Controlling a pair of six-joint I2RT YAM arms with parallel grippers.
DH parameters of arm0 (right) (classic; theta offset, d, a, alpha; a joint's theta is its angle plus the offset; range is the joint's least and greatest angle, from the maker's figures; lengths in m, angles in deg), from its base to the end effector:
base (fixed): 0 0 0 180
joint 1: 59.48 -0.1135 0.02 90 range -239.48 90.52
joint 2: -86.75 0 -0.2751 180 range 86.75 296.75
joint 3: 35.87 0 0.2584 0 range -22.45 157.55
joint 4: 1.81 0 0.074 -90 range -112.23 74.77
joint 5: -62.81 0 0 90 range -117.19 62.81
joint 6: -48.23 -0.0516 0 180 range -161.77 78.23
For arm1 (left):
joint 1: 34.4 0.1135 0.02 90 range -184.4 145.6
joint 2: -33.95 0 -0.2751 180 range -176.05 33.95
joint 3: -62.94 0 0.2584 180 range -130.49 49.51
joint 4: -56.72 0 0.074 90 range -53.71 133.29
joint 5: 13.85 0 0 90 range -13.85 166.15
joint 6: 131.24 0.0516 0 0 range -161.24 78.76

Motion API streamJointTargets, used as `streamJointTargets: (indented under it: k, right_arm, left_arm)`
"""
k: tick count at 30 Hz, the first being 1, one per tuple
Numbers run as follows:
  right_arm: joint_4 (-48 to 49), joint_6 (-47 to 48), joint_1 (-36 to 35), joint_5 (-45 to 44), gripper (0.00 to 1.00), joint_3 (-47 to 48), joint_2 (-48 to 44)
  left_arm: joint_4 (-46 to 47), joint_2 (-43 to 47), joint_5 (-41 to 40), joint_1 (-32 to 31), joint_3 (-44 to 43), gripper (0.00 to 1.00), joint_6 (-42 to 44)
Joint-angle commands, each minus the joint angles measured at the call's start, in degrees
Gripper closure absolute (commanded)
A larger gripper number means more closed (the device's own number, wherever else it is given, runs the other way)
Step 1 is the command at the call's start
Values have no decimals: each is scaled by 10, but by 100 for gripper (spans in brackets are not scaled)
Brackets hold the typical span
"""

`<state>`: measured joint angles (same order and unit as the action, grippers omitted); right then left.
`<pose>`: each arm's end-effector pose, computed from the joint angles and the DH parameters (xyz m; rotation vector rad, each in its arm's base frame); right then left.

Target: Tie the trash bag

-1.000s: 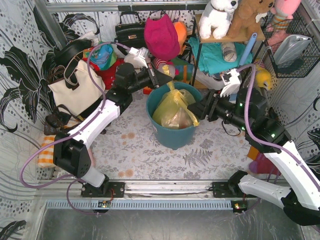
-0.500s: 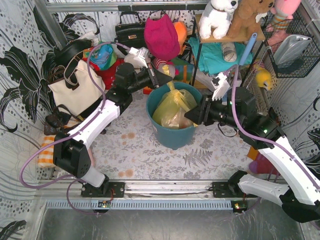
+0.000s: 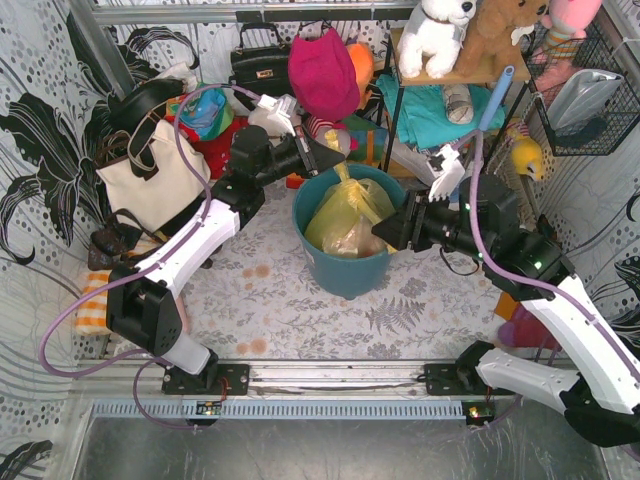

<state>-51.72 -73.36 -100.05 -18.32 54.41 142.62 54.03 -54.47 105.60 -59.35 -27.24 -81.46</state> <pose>0.1462 0.1356 0.4538 -0.2688 1.9459 1.0011 0.3425 -0.1874 0.3945 0.2082 1.7295 -1.2671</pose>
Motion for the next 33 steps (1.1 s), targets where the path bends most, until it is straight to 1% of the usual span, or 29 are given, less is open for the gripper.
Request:
streamJointTargets:
  k: [1, 9, 12, 17, 23, 27, 33]
  right_arm:
    - [1, 14, -3, -51, 57, 28, -17]
    - [0, 9, -3, -64, 55, -5, -7]
    - [4, 5, -3, -44, 56, -11, -2]
    - [16, -2, -3, 4, 65, -17, -1]
    - [30, -5, -3, 41, 65, -40, 6]
    - [64, -15, -3, 65, 67, -64, 9]
    - [132, -41, -3, 87, 80, -106, 7]
  left_arm:
    - [37, 11, 7, 4, -8, 100, -2]
    - [35, 12, 9, 4, -9, 100, -3]
    - [32, 10, 9, 3, -12, 100, -1]
    - [31, 9, 10, 4, -13, 100, 0]
    - [36, 6, 11, 3, -12, 100, -4]
    - [35, 9, 12, 4, -10, 100, -3]
    - [34, 13, 10, 3, -4, 100, -3]
